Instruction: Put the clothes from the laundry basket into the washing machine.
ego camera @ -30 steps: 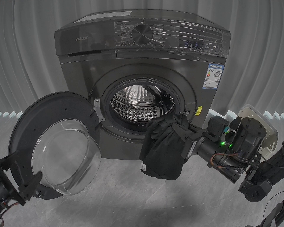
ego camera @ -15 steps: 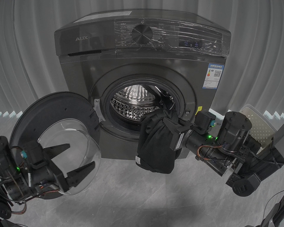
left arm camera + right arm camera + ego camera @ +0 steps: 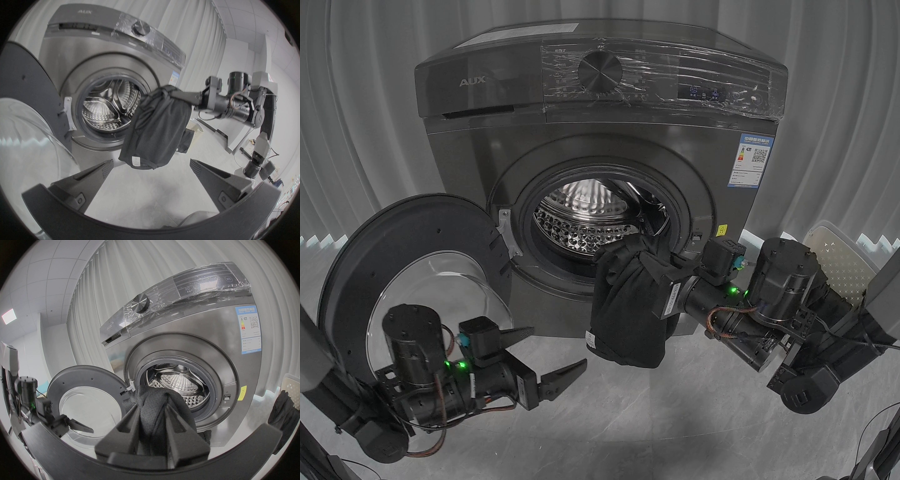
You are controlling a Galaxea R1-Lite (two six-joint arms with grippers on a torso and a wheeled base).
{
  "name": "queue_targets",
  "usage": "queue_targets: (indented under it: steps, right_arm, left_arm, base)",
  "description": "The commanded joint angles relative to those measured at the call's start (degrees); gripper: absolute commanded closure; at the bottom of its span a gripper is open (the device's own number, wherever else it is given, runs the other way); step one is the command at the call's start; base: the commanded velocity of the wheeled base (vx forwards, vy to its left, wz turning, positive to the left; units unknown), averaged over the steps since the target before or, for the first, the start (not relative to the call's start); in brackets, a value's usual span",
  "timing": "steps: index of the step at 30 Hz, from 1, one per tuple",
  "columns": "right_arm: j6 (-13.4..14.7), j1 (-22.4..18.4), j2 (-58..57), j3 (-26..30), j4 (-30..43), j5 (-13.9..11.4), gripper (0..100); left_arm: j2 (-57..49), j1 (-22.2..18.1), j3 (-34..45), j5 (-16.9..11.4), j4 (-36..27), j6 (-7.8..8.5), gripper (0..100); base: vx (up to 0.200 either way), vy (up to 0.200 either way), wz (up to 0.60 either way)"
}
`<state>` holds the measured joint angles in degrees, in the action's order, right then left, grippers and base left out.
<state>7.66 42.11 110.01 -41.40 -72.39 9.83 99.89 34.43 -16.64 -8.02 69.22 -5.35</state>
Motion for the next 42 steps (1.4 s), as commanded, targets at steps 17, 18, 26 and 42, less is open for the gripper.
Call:
queue_targets:
  steps: [17,18,26,42]
  right_arm:
    - [0.1,0.1,0.3,-1.2,-0.3,0.0,100]
    - [0.1,0.1,0.4,-1.2,-0.4,0.0,100]
    - [0.1,0.7,0.5,-1.1,-0.6,0.0,100]
    - [0.2,0.3,0.5,-0.5,-0.7,0.0,100]
  left_arm:
    - [27.1,2.2,-8.3,0.5,12.3,-4.67,0]
    - [27.7,2.2,-8.8,0.6,12.3,-5.02,0]
    - [34.0,2.6,-15.5,3.8,15.1,-7.3,0]
    - [36.3,2.5,-20.8,7.6,19.6,-9.85,100]
  base:
    - [0.0,0.0,0.0]
    - [0.0,0.0,0.0]
    - [0.0,0.0,0.0]
    - [0.0,0.0,0.0]
